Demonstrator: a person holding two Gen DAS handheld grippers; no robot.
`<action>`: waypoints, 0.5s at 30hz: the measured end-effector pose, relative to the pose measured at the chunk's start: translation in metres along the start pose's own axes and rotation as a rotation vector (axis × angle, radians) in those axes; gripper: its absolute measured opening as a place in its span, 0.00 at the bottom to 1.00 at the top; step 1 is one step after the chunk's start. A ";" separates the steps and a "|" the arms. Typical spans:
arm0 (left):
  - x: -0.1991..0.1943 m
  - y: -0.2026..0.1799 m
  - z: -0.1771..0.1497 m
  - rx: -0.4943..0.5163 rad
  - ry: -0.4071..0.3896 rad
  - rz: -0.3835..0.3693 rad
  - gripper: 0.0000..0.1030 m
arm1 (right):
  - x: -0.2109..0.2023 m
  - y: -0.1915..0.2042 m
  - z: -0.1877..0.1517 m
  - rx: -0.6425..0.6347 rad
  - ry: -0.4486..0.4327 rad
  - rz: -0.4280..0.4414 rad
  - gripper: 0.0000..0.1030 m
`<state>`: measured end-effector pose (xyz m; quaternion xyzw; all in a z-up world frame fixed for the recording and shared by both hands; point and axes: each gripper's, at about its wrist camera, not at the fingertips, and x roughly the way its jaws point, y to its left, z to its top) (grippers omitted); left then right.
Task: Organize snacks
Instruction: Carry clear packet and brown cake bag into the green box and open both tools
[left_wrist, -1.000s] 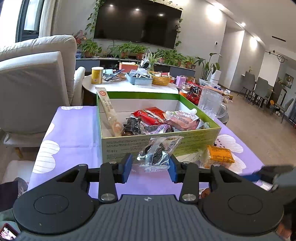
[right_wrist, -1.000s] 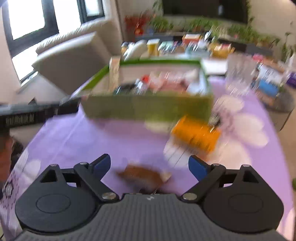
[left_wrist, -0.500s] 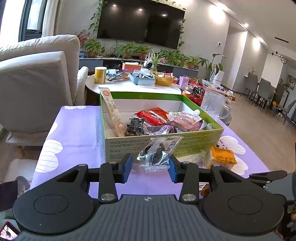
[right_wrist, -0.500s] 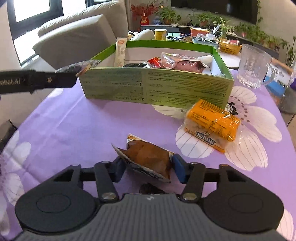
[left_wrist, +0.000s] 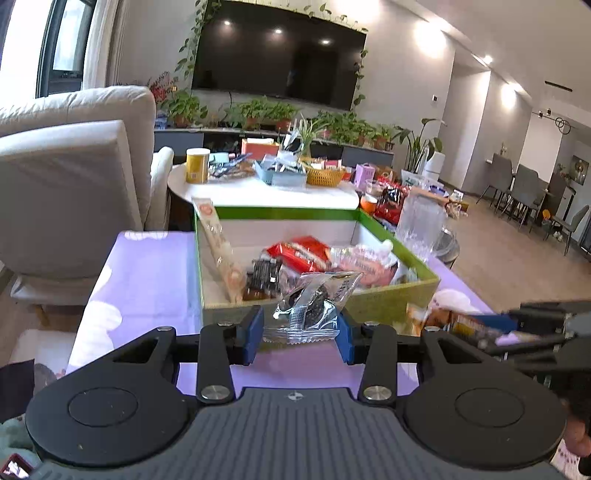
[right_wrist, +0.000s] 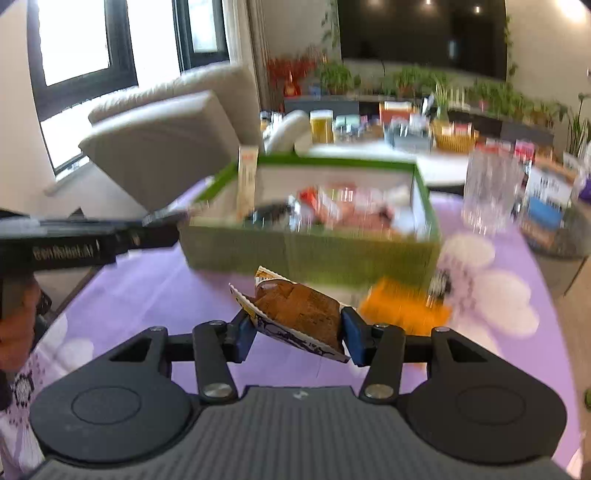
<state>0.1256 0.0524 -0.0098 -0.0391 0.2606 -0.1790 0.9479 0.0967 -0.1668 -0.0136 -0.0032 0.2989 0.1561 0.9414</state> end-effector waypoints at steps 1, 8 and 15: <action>0.002 -0.001 0.004 0.002 -0.008 0.002 0.37 | 0.000 -0.002 0.007 -0.001 -0.019 -0.007 0.50; 0.017 -0.001 0.033 -0.018 -0.060 0.030 0.37 | 0.013 -0.012 0.052 -0.007 -0.111 -0.040 0.50; 0.037 0.002 0.055 -0.009 -0.070 0.052 0.37 | 0.039 -0.020 0.076 0.011 -0.141 -0.059 0.50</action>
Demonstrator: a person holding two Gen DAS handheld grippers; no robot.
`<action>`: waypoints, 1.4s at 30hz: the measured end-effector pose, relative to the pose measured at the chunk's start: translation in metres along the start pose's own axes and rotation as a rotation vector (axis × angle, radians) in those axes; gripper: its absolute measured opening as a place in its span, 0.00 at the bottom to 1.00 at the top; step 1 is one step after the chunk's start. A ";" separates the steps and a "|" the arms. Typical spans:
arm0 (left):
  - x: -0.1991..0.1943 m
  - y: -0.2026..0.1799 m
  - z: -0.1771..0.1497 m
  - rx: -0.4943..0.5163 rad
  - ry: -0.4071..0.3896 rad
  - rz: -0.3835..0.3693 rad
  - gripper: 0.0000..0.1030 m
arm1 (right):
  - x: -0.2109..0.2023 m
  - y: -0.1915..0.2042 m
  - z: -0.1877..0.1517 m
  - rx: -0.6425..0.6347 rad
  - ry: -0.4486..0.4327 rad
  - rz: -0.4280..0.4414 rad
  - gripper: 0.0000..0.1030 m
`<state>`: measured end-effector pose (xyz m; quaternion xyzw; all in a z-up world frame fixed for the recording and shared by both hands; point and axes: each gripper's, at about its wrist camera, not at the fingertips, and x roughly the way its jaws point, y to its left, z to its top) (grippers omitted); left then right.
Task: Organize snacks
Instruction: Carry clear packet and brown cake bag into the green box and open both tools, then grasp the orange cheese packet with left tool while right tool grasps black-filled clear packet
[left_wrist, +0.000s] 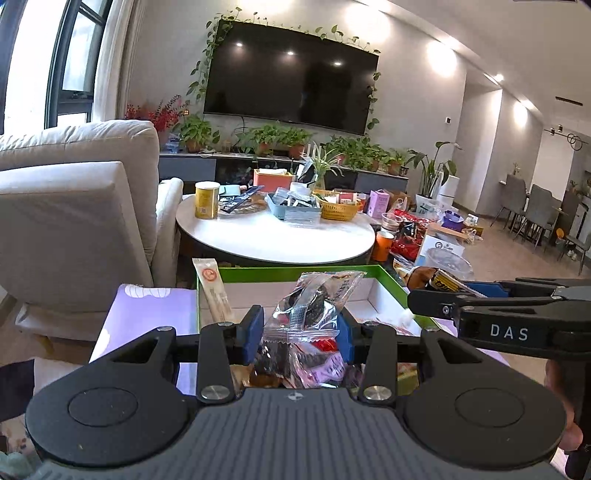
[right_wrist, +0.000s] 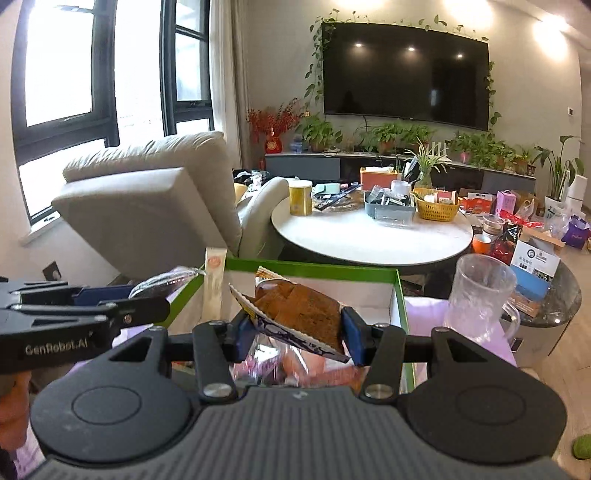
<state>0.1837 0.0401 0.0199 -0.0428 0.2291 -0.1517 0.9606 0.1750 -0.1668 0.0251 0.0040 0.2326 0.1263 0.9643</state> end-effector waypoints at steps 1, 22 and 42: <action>0.003 0.000 0.001 -0.004 0.003 0.001 0.37 | 0.004 -0.001 0.001 0.005 -0.001 -0.001 0.50; 0.076 0.006 -0.015 0.008 0.165 0.022 0.46 | 0.070 -0.016 -0.012 0.088 0.126 -0.032 0.50; 0.009 0.010 -0.014 -0.050 0.071 0.070 0.53 | -0.049 -0.023 -0.054 0.133 0.075 -0.050 0.51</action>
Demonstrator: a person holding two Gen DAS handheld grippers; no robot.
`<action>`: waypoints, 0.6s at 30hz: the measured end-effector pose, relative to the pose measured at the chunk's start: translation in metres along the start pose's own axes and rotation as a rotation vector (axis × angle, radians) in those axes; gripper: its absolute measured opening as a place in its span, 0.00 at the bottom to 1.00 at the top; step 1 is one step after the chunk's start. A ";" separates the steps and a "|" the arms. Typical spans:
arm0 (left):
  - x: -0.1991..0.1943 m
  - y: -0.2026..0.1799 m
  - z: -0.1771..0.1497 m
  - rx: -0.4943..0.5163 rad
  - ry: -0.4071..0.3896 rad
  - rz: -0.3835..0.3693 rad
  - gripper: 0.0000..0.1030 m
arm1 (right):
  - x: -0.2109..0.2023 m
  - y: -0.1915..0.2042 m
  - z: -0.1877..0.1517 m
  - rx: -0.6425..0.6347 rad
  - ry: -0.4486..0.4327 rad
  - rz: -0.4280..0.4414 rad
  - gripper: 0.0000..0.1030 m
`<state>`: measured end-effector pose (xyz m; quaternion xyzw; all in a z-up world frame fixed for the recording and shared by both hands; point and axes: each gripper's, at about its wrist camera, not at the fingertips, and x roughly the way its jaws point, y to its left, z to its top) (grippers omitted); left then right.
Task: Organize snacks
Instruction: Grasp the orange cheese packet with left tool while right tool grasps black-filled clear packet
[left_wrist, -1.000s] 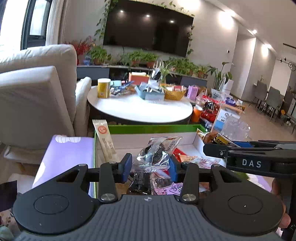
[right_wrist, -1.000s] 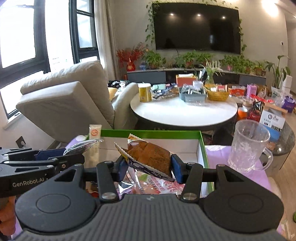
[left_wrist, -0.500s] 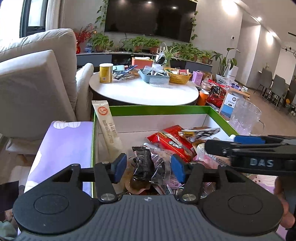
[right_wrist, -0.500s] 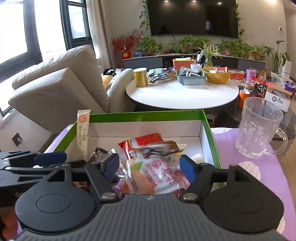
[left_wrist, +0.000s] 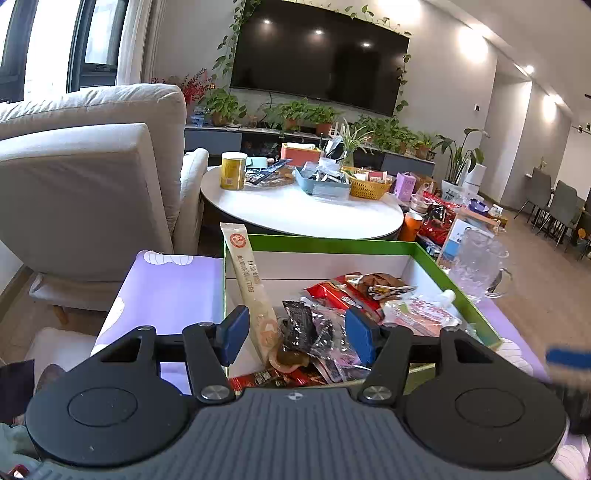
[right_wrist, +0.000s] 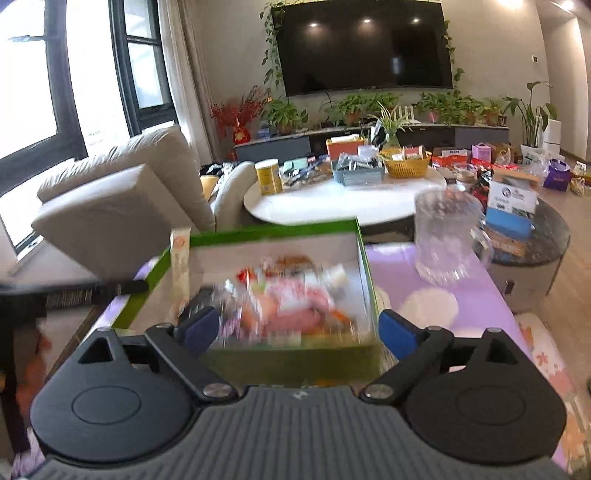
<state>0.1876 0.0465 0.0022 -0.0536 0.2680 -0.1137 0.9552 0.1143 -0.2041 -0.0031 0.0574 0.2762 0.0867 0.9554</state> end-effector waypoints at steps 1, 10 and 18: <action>-0.003 0.000 -0.001 -0.003 -0.002 -0.002 0.53 | -0.005 0.002 -0.009 -0.012 0.015 -0.010 0.51; -0.028 -0.012 -0.013 0.002 -0.007 -0.022 0.53 | -0.018 0.017 -0.086 0.005 0.227 -0.055 0.51; -0.046 -0.010 -0.022 -0.005 -0.009 -0.012 0.53 | -0.003 0.039 -0.099 -0.045 0.224 -0.056 0.51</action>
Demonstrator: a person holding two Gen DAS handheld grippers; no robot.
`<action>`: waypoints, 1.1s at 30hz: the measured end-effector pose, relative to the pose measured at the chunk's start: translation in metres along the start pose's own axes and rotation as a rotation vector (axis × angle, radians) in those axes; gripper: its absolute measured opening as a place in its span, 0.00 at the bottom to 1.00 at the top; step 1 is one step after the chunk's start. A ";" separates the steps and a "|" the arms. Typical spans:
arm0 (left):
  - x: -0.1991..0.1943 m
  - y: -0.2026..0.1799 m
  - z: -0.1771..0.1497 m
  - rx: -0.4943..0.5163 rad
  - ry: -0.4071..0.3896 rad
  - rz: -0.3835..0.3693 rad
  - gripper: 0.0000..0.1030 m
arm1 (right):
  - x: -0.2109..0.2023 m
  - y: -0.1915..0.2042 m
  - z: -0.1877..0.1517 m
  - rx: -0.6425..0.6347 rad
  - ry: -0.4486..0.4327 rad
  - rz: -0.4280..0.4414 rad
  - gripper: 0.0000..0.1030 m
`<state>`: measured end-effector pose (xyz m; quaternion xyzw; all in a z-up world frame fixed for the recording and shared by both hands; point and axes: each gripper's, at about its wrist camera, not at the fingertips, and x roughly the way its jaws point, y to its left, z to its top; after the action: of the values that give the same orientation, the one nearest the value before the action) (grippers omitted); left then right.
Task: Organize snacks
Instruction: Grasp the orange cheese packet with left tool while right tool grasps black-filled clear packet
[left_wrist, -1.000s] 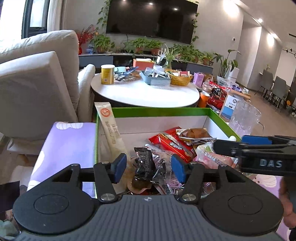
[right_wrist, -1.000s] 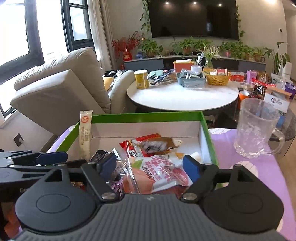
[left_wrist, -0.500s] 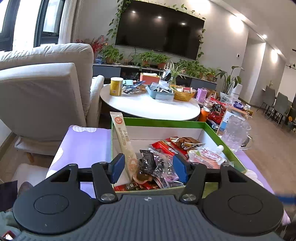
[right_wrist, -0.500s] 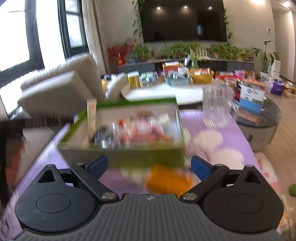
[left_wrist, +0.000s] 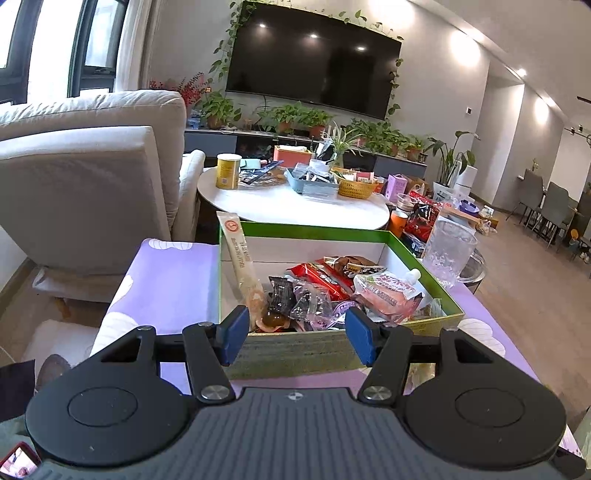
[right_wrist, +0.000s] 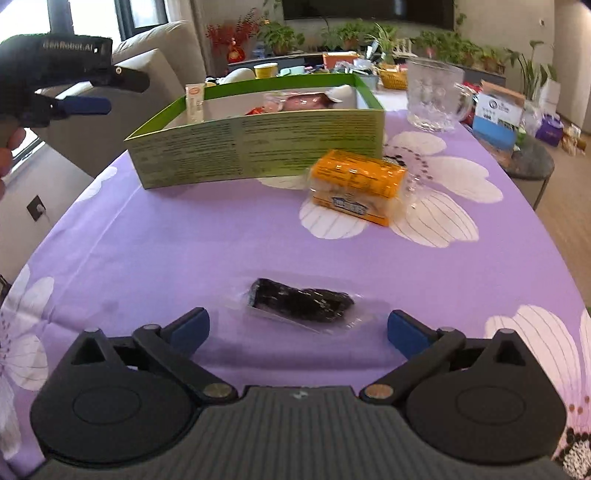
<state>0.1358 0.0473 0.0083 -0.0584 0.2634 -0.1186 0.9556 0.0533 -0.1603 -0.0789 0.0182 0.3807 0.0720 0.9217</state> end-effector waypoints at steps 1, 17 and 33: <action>-0.002 0.001 -0.001 -0.006 -0.001 0.003 0.53 | 0.004 0.003 0.001 -0.011 -0.010 -0.013 0.51; 0.012 -0.032 -0.007 0.014 0.047 -0.141 0.55 | -0.012 -0.008 -0.007 -0.053 -0.065 -0.002 0.50; 0.081 -0.150 -0.038 0.176 0.208 -0.276 0.61 | -0.037 -0.113 0.006 0.089 -0.171 -0.323 0.50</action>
<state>0.1545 -0.1203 -0.0373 0.0022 0.3387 -0.2763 0.8994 0.0450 -0.2769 -0.0593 0.0037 0.3018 -0.0956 0.9485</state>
